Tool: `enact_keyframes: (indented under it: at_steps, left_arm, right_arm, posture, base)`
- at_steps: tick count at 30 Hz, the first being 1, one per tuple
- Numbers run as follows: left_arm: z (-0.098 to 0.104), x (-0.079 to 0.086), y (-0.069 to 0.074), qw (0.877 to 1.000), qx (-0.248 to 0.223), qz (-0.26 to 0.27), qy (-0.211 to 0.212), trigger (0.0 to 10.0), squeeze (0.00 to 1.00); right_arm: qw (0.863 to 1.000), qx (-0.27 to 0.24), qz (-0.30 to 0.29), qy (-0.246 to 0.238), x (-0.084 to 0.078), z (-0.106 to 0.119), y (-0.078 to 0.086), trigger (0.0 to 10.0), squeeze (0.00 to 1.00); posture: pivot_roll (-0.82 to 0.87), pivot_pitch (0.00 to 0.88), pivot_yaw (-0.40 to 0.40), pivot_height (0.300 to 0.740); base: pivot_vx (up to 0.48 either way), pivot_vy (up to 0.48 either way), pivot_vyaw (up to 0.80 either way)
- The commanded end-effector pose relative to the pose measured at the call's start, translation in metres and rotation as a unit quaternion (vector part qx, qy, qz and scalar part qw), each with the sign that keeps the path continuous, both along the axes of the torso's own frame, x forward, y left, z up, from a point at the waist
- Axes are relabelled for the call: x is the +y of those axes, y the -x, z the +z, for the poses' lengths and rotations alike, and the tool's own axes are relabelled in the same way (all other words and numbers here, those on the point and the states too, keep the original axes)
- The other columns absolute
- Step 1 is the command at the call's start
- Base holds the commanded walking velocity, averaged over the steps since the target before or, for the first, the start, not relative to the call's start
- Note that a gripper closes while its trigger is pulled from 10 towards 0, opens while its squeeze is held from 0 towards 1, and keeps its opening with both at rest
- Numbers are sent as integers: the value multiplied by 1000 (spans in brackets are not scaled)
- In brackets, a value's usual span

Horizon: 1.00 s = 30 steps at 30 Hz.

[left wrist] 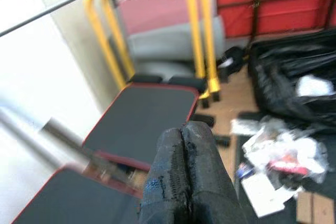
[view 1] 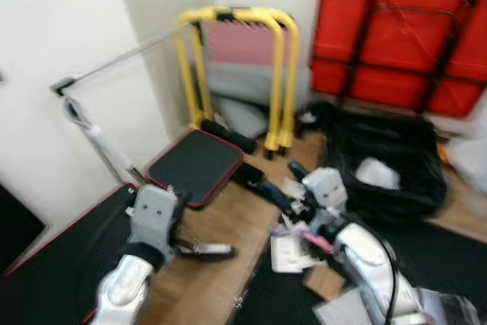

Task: Sweep floor

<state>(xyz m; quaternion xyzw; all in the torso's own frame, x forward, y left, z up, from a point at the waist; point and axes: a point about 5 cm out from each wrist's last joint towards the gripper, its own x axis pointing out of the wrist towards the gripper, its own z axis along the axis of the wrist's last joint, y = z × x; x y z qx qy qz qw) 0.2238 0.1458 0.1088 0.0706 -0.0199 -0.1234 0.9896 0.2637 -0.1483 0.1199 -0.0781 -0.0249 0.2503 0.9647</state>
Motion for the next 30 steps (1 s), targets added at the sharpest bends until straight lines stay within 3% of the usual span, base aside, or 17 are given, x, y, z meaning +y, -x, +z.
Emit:
enact_keyframes:
  at_steps: [1, 21, 30]
  left_arm:
    - [1, 5, -1, 1000, 1, 31, -6, 10000, 0]
    - [0, 12, -6, 998, 23, 60, 29, 10000, 0]
    - [-1, 11, -8, 997, 29, 60, 39, 10000, 0]
  right_arm:
    - [1000, 5, 8, 4, 3, -1, 1, 10000, 0]
    - [999, 3, 35, 29, 8, 4, -2, 10000, 0]
    - [999, 7, 37, 30, 10, 6, -5, 10000, 0]
  posture:
    - [-24, 0, 33, 740]
    - [-28, 0, 29, 740]
    - [-43, 0, -28, 740]
  base:
    - [0, 0, 800]
    - [0, 0, 800]
    - [0, 0, 800]
